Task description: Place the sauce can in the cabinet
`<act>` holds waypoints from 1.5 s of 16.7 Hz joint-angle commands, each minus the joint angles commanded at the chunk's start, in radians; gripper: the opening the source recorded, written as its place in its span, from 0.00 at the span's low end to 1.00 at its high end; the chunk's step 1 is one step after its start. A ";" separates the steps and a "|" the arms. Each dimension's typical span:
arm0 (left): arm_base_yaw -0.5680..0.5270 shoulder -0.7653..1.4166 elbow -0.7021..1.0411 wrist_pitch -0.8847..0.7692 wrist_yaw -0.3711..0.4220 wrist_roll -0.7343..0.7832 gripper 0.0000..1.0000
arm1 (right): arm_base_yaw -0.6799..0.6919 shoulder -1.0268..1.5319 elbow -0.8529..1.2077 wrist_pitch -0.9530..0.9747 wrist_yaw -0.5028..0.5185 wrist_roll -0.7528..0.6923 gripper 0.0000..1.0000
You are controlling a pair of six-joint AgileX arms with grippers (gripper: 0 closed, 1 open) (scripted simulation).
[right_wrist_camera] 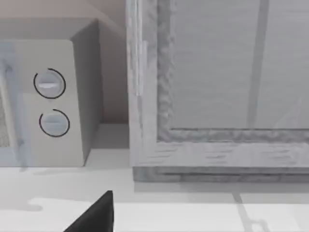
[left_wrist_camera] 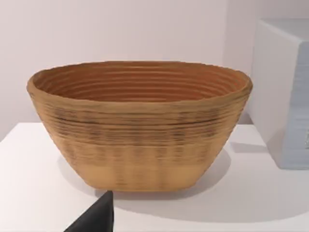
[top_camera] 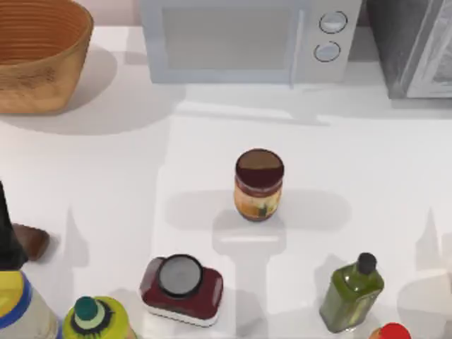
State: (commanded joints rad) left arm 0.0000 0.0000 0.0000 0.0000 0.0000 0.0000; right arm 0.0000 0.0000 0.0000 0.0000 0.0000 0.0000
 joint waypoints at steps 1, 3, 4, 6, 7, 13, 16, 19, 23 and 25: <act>0.000 0.000 0.000 0.000 0.000 0.000 1.00 | 0.000 0.000 0.000 0.000 0.000 0.000 1.00; 0.000 0.000 0.000 0.000 0.000 0.000 1.00 | 0.003 0.009 0.004 0.005 -0.006 0.001 1.00; 0.000 0.000 0.000 0.000 0.000 0.000 1.00 | 0.009 0.027 0.013 0.016 -0.018 0.002 1.00; 0.000 0.000 0.000 0.000 0.000 0.000 1.00 | 0.028 0.091 0.043 0.054 -0.060 0.006 1.00; 0.000 0.000 0.000 0.000 0.000 0.000 1.00 | 0.040 0.139 0.064 0.083 -0.088 0.009 1.00; 0.000 0.000 0.000 0.000 0.000 0.000 1.00 | 0.110 0.565 0.254 0.351 -0.322 0.028 1.00; 0.000 0.000 0.000 0.000 0.000 0.000 1.00 | 0.140 0.847 0.375 0.533 -0.467 0.037 1.00; 0.000 0.000 0.000 0.000 0.000 0.000 1.00 | 0.166 1.152 0.503 0.732 -0.622 0.042 1.00; 0.000 0.000 0.000 0.000 0.000 0.000 1.00 | 0.199 1.567 0.671 0.999 -0.832 0.044 1.00; 0.000 0.000 0.000 0.000 0.000 0.000 1.00 | 0.213 1.768 0.749 1.128 -0.934 0.044 1.00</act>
State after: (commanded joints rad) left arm 0.0000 0.0000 0.0000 0.0000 0.0000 0.0000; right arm 0.2130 1.7680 0.7493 1.1277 -0.9338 0.0439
